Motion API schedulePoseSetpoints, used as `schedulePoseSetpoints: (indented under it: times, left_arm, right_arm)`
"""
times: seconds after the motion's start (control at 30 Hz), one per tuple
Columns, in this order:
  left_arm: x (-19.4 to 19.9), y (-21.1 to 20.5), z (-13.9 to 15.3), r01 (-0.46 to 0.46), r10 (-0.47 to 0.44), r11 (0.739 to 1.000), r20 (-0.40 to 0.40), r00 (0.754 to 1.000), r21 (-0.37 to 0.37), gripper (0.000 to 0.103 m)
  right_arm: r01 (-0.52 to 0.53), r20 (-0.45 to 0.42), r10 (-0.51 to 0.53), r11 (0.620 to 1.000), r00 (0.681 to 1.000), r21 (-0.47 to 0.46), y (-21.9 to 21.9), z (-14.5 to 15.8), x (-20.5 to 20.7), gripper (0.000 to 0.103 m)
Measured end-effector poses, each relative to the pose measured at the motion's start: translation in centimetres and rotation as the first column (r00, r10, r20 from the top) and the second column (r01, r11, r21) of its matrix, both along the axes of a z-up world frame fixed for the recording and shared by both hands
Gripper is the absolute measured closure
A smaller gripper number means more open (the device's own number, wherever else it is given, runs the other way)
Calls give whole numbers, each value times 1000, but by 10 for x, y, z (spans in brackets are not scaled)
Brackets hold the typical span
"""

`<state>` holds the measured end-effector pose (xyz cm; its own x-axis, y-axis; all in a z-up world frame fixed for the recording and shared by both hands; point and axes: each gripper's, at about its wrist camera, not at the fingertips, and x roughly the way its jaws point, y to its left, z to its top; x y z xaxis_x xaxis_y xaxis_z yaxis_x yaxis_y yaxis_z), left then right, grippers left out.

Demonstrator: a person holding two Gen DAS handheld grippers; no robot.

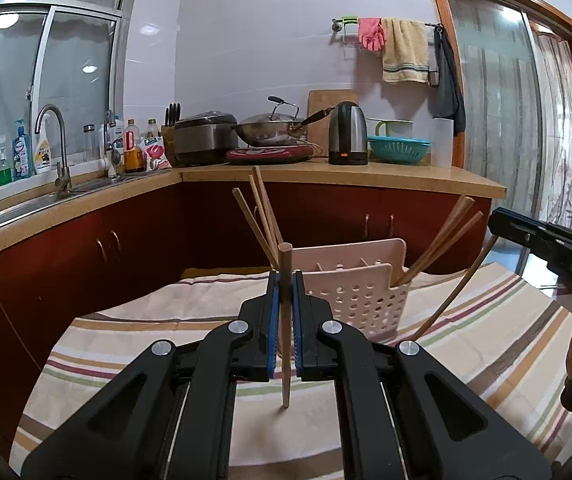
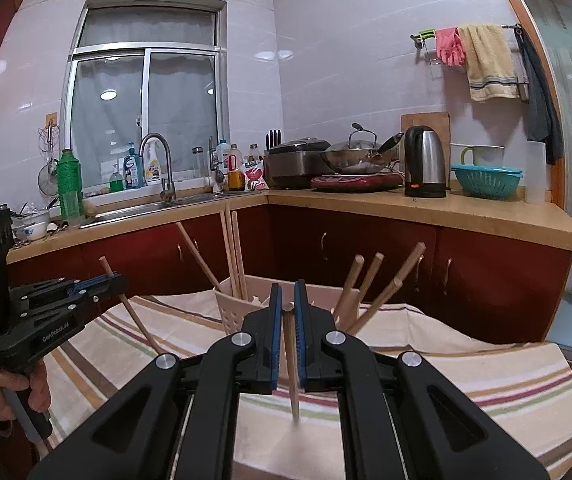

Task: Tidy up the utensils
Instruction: 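Lift both held chopsticks upright and carry them over the pink caddy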

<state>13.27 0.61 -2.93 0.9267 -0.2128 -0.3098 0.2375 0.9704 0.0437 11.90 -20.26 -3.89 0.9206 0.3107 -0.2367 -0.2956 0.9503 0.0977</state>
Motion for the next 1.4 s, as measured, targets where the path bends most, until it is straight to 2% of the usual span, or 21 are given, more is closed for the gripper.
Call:
schedulePoseSetpoints:
  times: [0.3,1.0,1.17,1.4]
  left_arm:
    - [13,0,3,-9,9,1000,15,1000,-2,96]
    - [22,0,6,-18,19,999,22,1000,-28,96]
    - [17,-1,9,-19,20,999,27,999,-34,96]
    - [3,-3,28,-2,5,998,56,998,-65,96]
  right_arm:
    - [9,-29,-9,1000,1000,-10,6,-13,18,96]
    - [17,-35,-16,1000,999,5,4,-9,25,96]
    - [23,-17,-22,999,1000,23,1,-3,16,96]
    - [25,24,-26,998,999,50,-6,17,-2,96]
